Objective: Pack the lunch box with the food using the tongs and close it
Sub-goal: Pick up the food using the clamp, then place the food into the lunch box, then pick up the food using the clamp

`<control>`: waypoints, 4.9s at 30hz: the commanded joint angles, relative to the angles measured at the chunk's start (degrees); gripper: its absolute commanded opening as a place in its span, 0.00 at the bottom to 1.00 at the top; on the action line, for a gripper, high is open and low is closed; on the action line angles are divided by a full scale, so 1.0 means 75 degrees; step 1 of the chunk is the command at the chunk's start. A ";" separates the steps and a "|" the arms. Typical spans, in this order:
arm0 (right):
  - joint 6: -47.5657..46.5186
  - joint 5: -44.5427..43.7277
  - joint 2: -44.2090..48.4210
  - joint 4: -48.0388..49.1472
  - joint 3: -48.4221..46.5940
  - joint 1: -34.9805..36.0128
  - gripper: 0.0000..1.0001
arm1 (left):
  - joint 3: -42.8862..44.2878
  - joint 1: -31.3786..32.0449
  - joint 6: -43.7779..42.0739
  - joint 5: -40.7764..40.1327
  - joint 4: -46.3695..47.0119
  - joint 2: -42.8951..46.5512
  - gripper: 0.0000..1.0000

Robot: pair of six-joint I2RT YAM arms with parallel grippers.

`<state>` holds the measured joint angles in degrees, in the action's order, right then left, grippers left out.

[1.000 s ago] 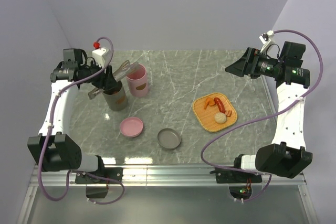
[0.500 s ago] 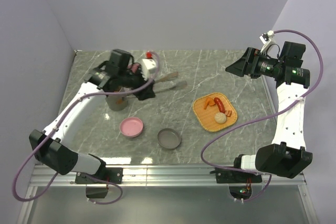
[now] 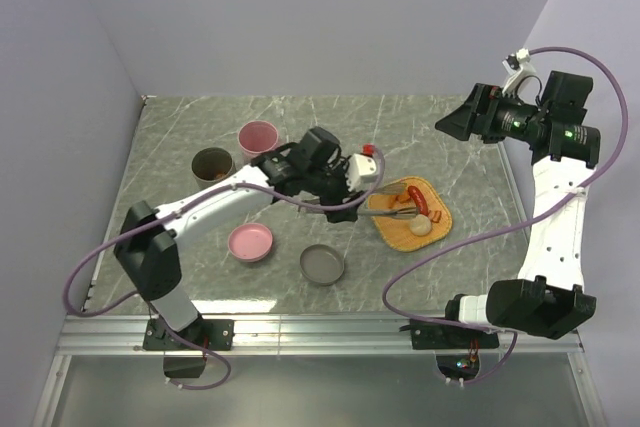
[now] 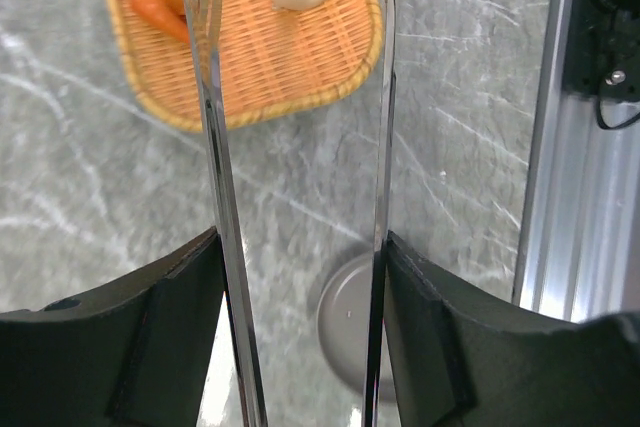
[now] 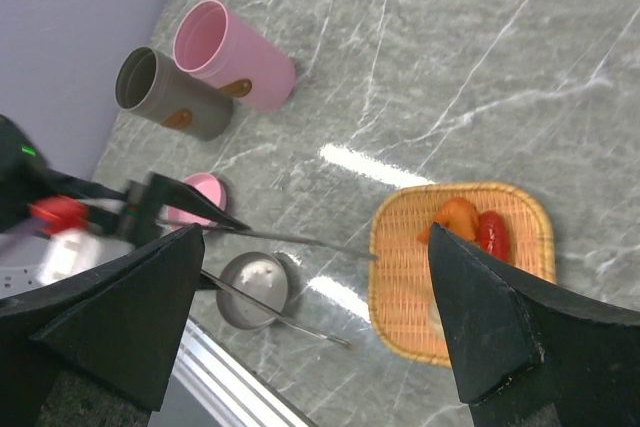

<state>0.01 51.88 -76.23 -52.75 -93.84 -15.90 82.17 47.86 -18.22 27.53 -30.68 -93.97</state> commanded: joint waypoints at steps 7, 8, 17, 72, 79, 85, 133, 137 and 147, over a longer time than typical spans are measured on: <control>-0.0224 -0.0026 -0.0160 -0.0091 -0.0436 0.0011 1.00 | 0.0528 0.0685 0.0343 -0.0916 0.0820 -0.1344 0.65; -0.0247 -0.0026 -0.0184 -0.0115 -0.0448 0.0011 1.00 | 0.0551 0.0790 0.0331 -0.1102 0.0821 -0.1415 0.65; -0.0212 0.0067 -0.0196 -0.0045 -0.0355 0.0011 1.00 | 0.0797 0.1002 0.0343 -0.1385 0.0938 -0.2083 0.65; -0.0446 0.0115 -0.0067 -0.0279 -0.0296 0.0011 1.00 | 0.0773 -0.0625 0.0777 -0.0671 -0.0830 0.0798 0.36; -0.0599 0.0044 -0.0067 -0.0431 -0.0179 0.0011 1.00 | 0.0798 -0.2826 0.1128 -0.0460 -0.1486 0.2004 0.37; -0.0599 0.0032 -0.0114 -0.0490 -0.0226 0.0011 1.00 | 0.0505 -0.4350 0.1187 -0.0577 -0.1921 0.2615 0.37; -0.0447 0.0091 -0.0079 -0.0302 -0.0062 0.0034 1.00 | 0.0528 -0.3594 0.0319 -0.0706 -0.1805 0.1973 0.64; -0.0458 0.0009 -0.0055 -0.0314 -0.0085 0.0023 1.00 | 0.0517 -0.2504 0.0542 -0.0857 -0.1466 0.1363 0.65; -0.0517 -0.0038 -0.0137 -0.0326 -0.0050 0.0034 1.00 | 0.0960 -0.0698 0.0554 -0.1491 -0.0480 -0.0650 0.62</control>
<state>-3.70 51.68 -78.13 -56.21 -94.17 -15.90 84.93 41.69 -14.11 17.23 -37.76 -95.64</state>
